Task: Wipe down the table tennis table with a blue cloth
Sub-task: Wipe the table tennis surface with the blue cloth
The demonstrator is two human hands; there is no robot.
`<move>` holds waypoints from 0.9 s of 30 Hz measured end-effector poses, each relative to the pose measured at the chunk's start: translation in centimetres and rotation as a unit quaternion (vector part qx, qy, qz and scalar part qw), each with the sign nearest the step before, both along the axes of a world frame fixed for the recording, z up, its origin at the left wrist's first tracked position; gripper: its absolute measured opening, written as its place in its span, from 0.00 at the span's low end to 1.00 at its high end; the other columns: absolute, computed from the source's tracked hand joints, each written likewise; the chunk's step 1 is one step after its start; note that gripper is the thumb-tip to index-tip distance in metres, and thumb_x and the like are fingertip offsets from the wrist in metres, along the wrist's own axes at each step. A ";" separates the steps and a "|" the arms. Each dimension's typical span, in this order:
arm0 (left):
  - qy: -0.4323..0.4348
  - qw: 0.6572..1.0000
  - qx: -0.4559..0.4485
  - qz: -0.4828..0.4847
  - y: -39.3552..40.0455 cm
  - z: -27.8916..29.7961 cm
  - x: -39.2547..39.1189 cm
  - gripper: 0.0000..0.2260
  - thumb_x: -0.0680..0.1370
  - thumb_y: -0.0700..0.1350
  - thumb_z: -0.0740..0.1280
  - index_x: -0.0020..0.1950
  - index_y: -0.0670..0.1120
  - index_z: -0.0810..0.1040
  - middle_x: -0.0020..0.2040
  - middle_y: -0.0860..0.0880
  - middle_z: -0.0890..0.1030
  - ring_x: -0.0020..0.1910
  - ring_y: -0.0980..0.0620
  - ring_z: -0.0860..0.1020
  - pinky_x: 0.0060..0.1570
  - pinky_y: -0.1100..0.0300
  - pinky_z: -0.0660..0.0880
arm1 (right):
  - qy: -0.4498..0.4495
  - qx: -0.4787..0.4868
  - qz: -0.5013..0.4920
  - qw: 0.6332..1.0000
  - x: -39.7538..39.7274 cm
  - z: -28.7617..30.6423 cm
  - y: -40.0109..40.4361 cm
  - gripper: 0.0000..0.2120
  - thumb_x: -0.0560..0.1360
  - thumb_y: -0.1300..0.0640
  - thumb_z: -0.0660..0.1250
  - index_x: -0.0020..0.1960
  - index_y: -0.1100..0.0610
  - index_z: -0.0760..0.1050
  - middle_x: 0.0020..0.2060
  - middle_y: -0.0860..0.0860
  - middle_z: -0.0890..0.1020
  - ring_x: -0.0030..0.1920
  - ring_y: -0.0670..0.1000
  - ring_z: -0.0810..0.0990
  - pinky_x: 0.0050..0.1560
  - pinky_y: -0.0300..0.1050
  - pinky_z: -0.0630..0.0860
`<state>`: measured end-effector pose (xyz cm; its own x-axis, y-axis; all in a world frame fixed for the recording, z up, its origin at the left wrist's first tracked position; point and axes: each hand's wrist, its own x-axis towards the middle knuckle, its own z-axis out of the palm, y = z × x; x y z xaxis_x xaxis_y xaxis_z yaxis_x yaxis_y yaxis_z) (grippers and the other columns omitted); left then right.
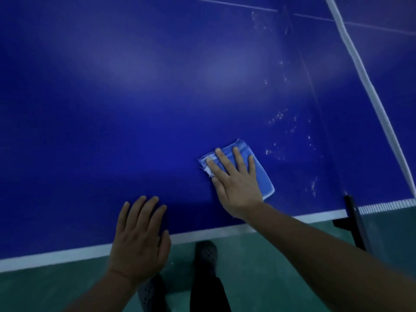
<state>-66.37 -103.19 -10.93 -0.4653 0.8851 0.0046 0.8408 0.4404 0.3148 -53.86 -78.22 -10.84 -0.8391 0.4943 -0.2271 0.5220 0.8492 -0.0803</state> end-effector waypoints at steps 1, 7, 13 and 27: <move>-0.004 1.000 0.007 0.007 0.8 0.1 0.2 0.24 0.75 0.52 0.58 0.62 0.39 0.79 0.67 0.40 0.76 0.70 0.39 0.69 0.71 0.35 0.60 | 0.008 -0.003 0.004 1.000 -1.2 -0.1 1.3 0.25 0.84 0.41 0.40 0.80 0.41 0.51 0.80 0.44 0.52 0.80 0.57 0.42 0.76 0.66 0.39; -0.012 0.997 0.041 0.059 12.4 1.2 -3.1 0.22 0.76 0.50 0.57 0.63 0.41 0.78 0.69 0.41 0.75 0.71 0.40 0.69 0.72 0.37 0.58 | 0.013 0.003 0.027 1.000 -8.3 -0.2 11.7 0.26 0.82 0.41 0.39 0.80 0.39 0.47 0.80 0.43 0.48 0.80 0.55 0.38 0.76 0.64 0.35; -0.001 0.995 0.049 0.089 27.1 1.3 -11.1 0.23 0.77 0.50 0.55 0.66 0.41 0.76 0.70 0.42 0.73 0.72 0.41 0.69 0.73 0.36 0.58 | 0.036 0.004 0.039 0.999 -15.3 -0.5 23.3 0.28 0.80 0.41 0.36 0.80 0.39 0.49 0.80 0.43 0.49 0.80 0.55 0.39 0.75 0.62 0.33; 0.011 0.984 0.016 0.179 39.7 -0.4 -20.1 0.29 0.79 0.55 0.50 0.73 0.40 0.70 0.75 0.40 0.67 0.76 0.40 0.61 0.76 0.38 0.51 | 0.126 0.020 0.099 0.987 -20.1 -1.6 30.3 0.24 0.82 0.44 0.50 0.78 0.45 0.60 0.79 0.49 0.61 0.78 0.63 0.55 0.73 0.70 0.50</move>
<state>-86.42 -63.52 -11.35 -0.7469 0.6635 0.0430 0.6403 0.7003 0.3157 -74.00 -47.95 -12.39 -0.9472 0.3203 0.0177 0.3141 0.9373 -0.1509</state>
